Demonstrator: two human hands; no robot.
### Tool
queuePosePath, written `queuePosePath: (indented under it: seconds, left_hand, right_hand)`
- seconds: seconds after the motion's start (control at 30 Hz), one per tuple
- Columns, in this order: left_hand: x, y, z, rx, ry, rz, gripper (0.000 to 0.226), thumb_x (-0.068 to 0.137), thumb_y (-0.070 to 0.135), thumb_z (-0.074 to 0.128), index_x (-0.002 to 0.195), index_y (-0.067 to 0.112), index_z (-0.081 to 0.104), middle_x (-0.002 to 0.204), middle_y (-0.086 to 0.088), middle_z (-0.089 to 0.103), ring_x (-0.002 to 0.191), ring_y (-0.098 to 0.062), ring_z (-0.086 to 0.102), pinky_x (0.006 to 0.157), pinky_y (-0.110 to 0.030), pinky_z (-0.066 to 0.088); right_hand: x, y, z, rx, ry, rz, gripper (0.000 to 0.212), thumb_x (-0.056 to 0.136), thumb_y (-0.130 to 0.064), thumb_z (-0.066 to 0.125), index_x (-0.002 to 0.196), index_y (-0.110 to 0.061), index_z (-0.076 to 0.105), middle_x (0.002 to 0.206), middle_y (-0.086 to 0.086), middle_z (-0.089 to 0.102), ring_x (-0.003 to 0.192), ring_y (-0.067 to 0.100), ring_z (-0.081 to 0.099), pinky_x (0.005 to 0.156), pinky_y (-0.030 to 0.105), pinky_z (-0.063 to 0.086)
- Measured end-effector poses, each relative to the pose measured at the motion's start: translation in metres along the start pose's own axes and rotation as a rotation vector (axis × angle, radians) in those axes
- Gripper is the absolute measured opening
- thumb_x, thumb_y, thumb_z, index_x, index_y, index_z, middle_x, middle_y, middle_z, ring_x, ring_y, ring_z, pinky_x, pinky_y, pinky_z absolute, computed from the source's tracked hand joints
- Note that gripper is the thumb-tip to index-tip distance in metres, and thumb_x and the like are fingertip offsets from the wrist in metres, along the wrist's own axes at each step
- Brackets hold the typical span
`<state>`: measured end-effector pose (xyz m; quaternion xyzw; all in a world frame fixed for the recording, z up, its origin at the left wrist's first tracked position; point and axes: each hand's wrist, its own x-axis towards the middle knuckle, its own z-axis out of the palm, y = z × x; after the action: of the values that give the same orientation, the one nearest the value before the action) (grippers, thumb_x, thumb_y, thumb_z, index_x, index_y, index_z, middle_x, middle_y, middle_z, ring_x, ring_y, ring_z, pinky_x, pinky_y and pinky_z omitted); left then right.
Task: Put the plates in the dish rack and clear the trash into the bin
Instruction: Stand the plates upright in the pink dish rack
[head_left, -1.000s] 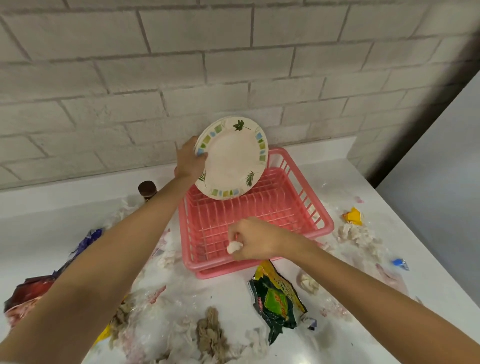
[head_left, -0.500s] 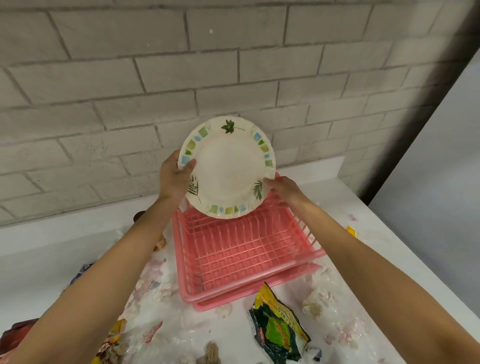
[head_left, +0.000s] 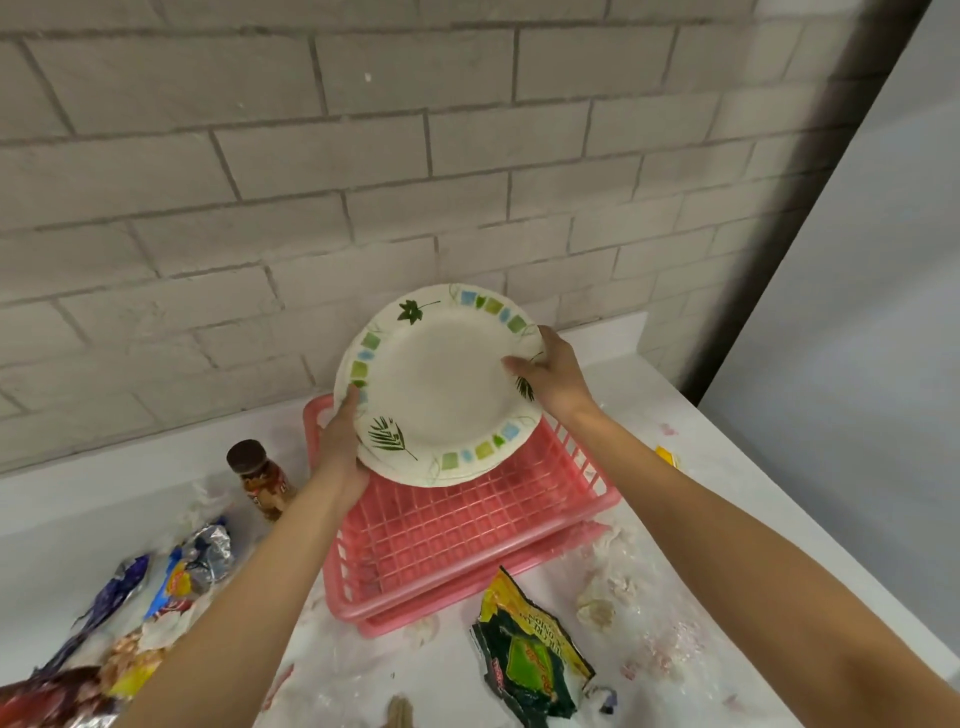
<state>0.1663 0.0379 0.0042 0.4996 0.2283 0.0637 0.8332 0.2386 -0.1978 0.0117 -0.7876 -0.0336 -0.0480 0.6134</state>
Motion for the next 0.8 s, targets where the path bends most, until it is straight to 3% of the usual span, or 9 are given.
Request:
queuePosePath:
  seconds: [0.1, 0.17, 0.27, 0.37, 0.47, 0.6, 0.7, 0.8]
  left_hand:
    - [-0.011, -0.002, -0.001, -0.013, -0.015, -0.04, 0.019, 0.104, 0.027, 0.043, 0.094, 0.02, 0.058, 0.1, -0.009, 0.068, 0.088, -0.022, 0.065, 0.095, -0.045, 0.048]
    - [-0.008, 0.002, -0.008, -0.009, -0.015, -0.039, 0.02, 0.104, 0.029, 0.044, 0.106, 0.017, 0.06, 0.109, -0.013, 0.069, 0.093, -0.025, 0.068, 0.09, -0.046, 0.053]
    - [0.0, 0.011, -0.023, 0.013, 0.01, 0.003, 0.029, 0.101, 0.035, 0.049, 0.121, 0.015, 0.055, 0.109, -0.009, 0.07, 0.094, -0.024, 0.071, 0.075, -0.041, 0.057]
    - [0.004, 0.024, -0.041, 0.034, 0.077, 0.097, 0.024, 0.099, 0.036, 0.052, 0.105, 0.017, 0.065, 0.101, -0.002, 0.073, 0.083, -0.015, 0.072, 0.065, -0.03, 0.056]
    - [0.005, 0.038, -0.059, 0.083, 0.198, 0.209, 0.026, 0.097, 0.038, 0.057, 0.109, 0.017, 0.066, 0.104, -0.001, 0.071, 0.094, -0.019, 0.07, 0.074, -0.032, 0.057]
    - [0.005, 0.044, -0.074, 0.157, 0.219, 0.288, 0.026, 0.097, 0.038, 0.056, 0.108, 0.018, 0.067, 0.104, -0.001, 0.071, 0.101, -0.024, 0.068, 0.09, -0.041, 0.054]
    - [0.003, 0.045, -0.07, 0.139, 0.22, 0.302, 0.029, 0.097, 0.036, 0.056, 0.113, 0.014, 0.067, 0.102, 0.002, 0.071, 0.096, -0.021, 0.069, 0.089, -0.04, 0.055]
    - [0.001, 0.039, -0.061, 0.125, 0.232, 0.266, 0.032, 0.097, 0.035, 0.056, 0.118, 0.013, 0.064, 0.097, 0.005, 0.069, 0.083, -0.012, 0.067, 0.079, -0.032, 0.056]
  right_hand:
    - [-0.001, 0.0, -0.005, -0.022, 0.002, 0.016, 0.038, 0.083, -0.01, 0.072, 0.119, -0.008, 0.058, 0.107, 0.007, 0.069, 0.097, 0.022, 0.068, 0.082, 0.038, 0.058]
    - [-0.001, -0.003, -0.01, -0.046, 0.01, 0.024, 0.039, 0.083, -0.01, 0.071, 0.119, -0.009, 0.057, 0.108, 0.006, 0.069, 0.097, 0.023, 0.067, 0.081, 0.037, 0.058]
    - [0.003, -0.012, -0.027, -0.064, 0.073, 0.015, 0.038, 0.084, -0.006, 0.069, 0.12, -0.009, 0.057, 0.108, 0.008, 0.069, 0.095, 0.024, 0.067, 0.072, 0.029, 0.057]
    - [0.005, -0.027, -0.049, -0.083, 0.152, -0.031, 0.039, 0.083, -0.001, 0.065, 0.12, -0.01, 0.056, 0.104, 0.006, 0.068, 0.092, 0.027, 0.066, 0.069, 0.033, 0.057]
    - [-0.001, -0.043, -0.071, -0.265, 0.2, -0.152, 0.041, 0.087, -0.001, 0.059, 0.126, -0.012, 0.051, 0.104, -0.002, 0.062, 0.091, 0.018, 0.059, 0.066, 0.021, 0.047]
    - [-0.012, -0.055, -0.075, -0.515, 0.187, -0.263, 0.052, 0.09, 0.002, 0.048, 0.139, -0.016, 0.042, 0.099, -0.003, 0.058, 0.079, 0.016, 0.057, 0.069, 0.024, 0.045]
    - [-0.018, -0.055, -0.068, -0.62, 0.162, -0.274, 0.06, 0.089, 0.005, 0.044, 0.145, -0.014, 0.035, 0.093, 0.001, 0.058, 0.07, 0.017, 0.053, 0.065, 0.026, 0.044]
    - [-0.022, -0.054, -0.053, -0.725, 0.114, -0.264, 0.071, 0.084, 0.01, 0.041, 0.15, -0.012, 0.028, 0.075, -0.001, 0.056, 0.057, 0.015, 0.048, 0.059, 0.026, 0.04]
